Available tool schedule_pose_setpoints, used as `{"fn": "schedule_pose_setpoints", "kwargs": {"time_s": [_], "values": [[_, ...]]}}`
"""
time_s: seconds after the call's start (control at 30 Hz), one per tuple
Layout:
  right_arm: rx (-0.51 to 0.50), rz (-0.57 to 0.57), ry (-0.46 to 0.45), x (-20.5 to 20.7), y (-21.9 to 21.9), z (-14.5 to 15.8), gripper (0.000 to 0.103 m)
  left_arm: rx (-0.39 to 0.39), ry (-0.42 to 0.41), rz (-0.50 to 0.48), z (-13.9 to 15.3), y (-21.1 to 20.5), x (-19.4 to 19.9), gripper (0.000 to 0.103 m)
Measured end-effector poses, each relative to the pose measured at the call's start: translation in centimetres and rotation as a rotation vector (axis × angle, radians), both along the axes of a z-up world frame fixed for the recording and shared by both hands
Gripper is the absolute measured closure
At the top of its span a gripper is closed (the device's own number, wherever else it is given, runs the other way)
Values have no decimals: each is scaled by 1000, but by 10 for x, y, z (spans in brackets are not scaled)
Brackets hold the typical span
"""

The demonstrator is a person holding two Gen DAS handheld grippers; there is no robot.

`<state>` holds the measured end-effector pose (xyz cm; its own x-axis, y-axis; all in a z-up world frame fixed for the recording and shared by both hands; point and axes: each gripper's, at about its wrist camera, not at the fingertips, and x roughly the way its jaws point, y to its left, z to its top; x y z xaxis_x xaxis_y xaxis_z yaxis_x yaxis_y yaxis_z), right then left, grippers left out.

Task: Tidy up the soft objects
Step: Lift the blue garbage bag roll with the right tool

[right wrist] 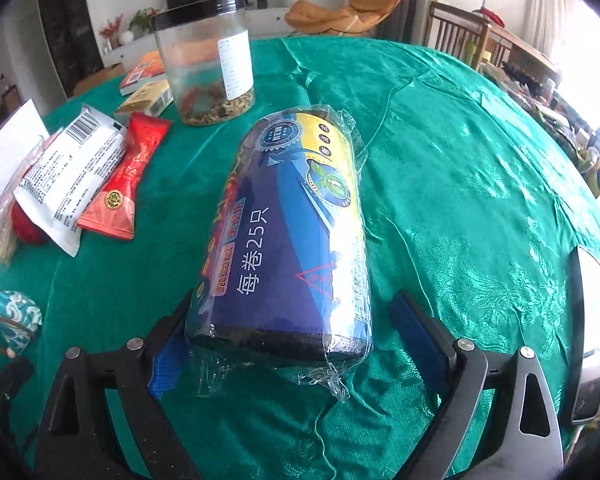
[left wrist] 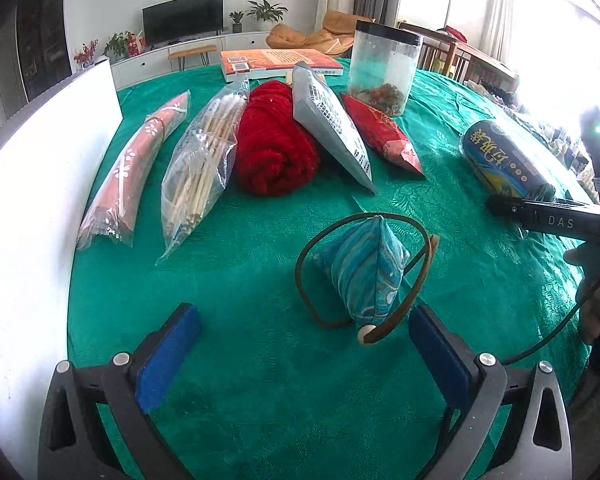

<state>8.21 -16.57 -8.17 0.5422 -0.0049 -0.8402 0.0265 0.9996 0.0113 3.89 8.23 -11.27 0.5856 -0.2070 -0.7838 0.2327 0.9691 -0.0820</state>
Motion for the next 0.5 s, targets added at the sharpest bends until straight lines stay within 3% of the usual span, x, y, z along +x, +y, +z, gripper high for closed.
{"fn": "schedule_pose_setpoints", "kwargs": {"time_s": [0.5], "values": [[0, -1, -2, 1, -1, -1, 7, -12, -1, 0, 1, 2, 0, 0]]}}
